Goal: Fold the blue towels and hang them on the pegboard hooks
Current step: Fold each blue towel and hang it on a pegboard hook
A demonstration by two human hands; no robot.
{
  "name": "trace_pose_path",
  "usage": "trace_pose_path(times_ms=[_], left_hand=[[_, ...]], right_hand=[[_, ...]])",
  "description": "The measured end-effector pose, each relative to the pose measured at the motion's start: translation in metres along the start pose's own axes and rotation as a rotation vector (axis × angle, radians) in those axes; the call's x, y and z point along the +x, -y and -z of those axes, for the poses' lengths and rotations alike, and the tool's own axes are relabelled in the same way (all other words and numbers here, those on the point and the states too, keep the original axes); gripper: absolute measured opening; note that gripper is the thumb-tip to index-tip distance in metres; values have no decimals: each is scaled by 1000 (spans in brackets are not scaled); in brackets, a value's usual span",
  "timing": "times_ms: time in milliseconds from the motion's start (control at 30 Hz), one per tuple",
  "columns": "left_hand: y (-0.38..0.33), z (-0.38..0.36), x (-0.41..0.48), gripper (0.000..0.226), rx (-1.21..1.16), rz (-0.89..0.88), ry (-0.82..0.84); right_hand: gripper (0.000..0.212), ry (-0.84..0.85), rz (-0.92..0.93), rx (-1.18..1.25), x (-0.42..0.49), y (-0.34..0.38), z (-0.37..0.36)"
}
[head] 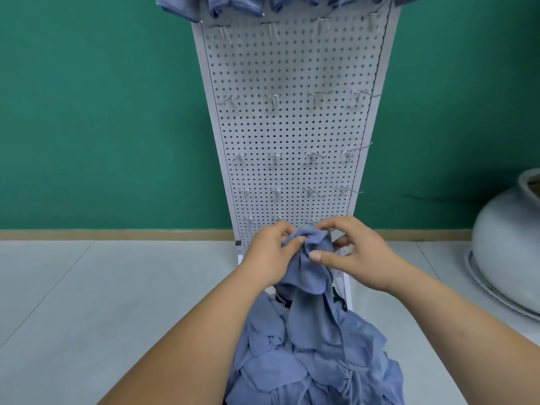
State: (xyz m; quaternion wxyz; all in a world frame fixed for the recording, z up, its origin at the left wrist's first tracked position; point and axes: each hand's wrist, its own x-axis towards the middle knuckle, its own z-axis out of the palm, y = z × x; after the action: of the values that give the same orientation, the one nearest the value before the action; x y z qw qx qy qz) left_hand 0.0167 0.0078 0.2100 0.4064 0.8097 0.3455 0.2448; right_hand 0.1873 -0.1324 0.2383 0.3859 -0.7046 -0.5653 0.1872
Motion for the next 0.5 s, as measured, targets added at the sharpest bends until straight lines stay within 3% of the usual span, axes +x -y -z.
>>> trace_pose_path(times_ms=[67,167,200,300,367,500], left_hand=[[0,2,1,21,-51,-27,68],[3,4,0,40,-75,-51,118],[4,4,1,42,-50,-55,98],[9,8,5,23,17,-30,-20],[6,10,4,12,-69,-9,-67],[-4,12,-2,11,-276,-23,-1]], right_hand=[[33,-22,44,-110,1,-2,-5],[7,-102,39,-115,8,0,-10],[11,-111,28,-115,11,2,-11],[20,-87,-30,-83,18,4,-12],[23,-69,-50,-43,21,4,-15],[11,-81,-66,50,25,8,-21]])
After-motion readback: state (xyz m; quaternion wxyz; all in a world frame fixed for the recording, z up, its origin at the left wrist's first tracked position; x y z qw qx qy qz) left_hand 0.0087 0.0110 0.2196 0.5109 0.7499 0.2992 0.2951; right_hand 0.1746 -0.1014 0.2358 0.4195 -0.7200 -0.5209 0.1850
